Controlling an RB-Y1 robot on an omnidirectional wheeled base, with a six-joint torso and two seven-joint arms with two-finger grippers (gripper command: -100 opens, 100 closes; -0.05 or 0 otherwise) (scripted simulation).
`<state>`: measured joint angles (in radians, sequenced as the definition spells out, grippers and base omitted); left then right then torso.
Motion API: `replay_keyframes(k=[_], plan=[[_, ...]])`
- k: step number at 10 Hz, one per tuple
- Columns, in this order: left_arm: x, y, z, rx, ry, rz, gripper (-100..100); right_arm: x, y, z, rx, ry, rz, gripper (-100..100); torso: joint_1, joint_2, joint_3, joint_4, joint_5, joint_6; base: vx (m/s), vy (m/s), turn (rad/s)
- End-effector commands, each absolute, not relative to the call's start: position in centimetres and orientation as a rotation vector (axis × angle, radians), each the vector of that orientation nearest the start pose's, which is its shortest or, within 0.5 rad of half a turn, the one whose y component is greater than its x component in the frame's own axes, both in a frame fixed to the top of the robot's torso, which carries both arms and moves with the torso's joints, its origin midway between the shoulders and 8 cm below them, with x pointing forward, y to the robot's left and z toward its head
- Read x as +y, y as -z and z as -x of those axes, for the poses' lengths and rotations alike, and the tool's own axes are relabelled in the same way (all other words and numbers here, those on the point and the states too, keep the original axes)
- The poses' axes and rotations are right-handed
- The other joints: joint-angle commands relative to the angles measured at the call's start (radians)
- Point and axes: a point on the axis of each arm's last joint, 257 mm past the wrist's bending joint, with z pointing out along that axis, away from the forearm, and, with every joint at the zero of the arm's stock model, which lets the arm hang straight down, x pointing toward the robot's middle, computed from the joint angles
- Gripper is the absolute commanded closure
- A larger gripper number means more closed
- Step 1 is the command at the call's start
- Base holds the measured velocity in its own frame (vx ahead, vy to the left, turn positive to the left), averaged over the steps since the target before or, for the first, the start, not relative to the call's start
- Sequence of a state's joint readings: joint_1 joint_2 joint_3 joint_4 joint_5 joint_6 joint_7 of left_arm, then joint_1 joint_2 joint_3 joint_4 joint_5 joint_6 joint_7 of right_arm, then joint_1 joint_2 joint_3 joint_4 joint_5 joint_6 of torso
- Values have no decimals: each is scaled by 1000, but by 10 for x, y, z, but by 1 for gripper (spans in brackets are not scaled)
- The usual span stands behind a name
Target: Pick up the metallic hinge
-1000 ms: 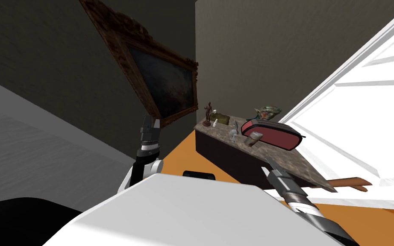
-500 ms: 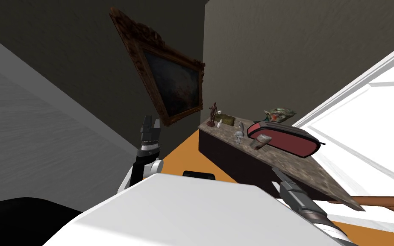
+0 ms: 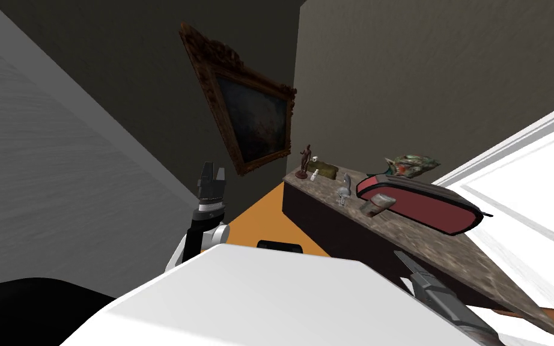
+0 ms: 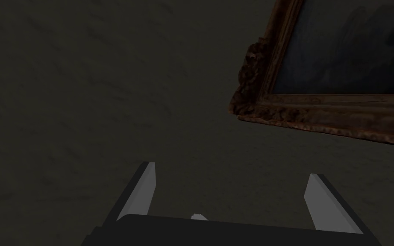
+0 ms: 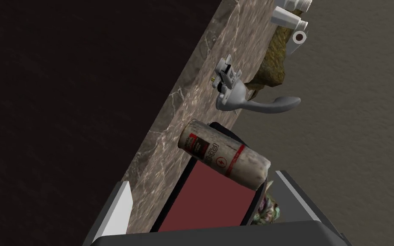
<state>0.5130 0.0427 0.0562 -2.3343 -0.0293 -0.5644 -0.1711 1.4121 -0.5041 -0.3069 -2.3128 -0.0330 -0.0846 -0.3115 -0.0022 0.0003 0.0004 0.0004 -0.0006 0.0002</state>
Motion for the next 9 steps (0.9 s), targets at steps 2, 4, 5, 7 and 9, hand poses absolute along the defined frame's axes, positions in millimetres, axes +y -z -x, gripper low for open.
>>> replay_keyframes(k=[2, 4, 5, 7, 9], plan=[[283, -57, -319, 621, 1089, 451, 0, -470, 246, -113, 1629, -436, -1428, -100, 0, 0, 0, 0, 0, -1, -3, -6, 205], [283, -57, -319, 622, 1089, 451, 0, -478, 252, -91, 1676, -371, -1471, -100, -1, -1, -1, 0, 0, -1, 5, -11, 195], [283, -56, -319, 622, 1089, 451, 0, -485, 257, -73, 1717, -313, -1508, -100, -1, -1, -1, 0, 0, 0, 12, -11, 340], [283, -57, -319, 622, 1089, 451, 0, -492, 261, -50, 1761, -247, -1551, -100, -3, -3, -2, -1, -1, -1, 28, -33, 279], [283, -56, -319, 622, 1089, 451, 0, -497, 264, -30, 1801, -186, -1590, -100, -3, -3, -2, -1, -1, -1, 26, -34, 185]])
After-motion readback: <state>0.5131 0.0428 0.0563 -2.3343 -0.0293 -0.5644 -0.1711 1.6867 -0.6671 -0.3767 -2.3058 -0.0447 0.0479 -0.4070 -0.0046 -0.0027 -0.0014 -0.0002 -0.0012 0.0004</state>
